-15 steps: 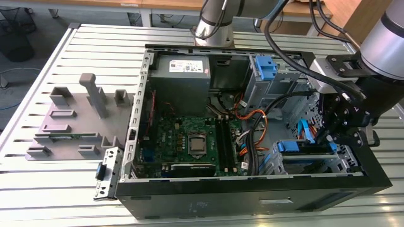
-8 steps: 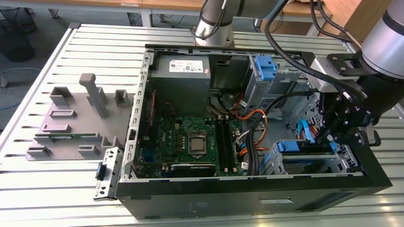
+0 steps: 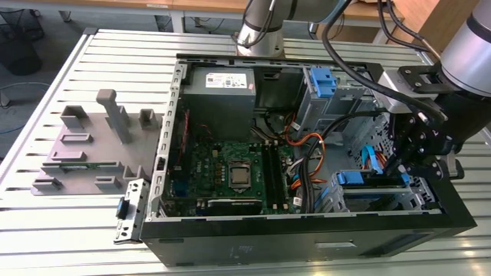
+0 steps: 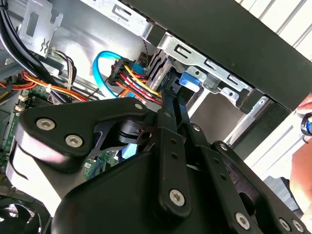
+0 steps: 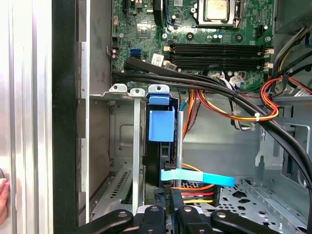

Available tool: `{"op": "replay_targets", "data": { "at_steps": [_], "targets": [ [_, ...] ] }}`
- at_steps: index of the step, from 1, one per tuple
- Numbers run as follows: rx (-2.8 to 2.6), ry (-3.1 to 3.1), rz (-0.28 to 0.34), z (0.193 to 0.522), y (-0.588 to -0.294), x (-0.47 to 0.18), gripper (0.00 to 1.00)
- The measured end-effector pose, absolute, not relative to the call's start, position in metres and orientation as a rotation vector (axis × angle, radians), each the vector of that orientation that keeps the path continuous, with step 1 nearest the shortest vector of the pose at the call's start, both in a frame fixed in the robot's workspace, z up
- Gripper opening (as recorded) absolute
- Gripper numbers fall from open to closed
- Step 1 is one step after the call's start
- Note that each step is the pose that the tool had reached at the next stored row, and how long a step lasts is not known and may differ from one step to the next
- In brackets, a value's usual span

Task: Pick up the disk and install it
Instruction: 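Insert the second disk wire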

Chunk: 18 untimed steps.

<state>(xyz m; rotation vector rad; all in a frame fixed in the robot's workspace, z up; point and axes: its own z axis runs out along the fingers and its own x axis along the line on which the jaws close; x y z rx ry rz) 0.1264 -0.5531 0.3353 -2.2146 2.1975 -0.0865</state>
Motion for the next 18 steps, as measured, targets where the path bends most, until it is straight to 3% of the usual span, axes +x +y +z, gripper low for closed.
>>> {"op": "replay_targets", "data": {
  "at_steps": [18],
  "targets": [
    [-2.210, 2.202, -0.086, 0.3323, -0.5533, 0.1264, 0.16]
  ]
}}
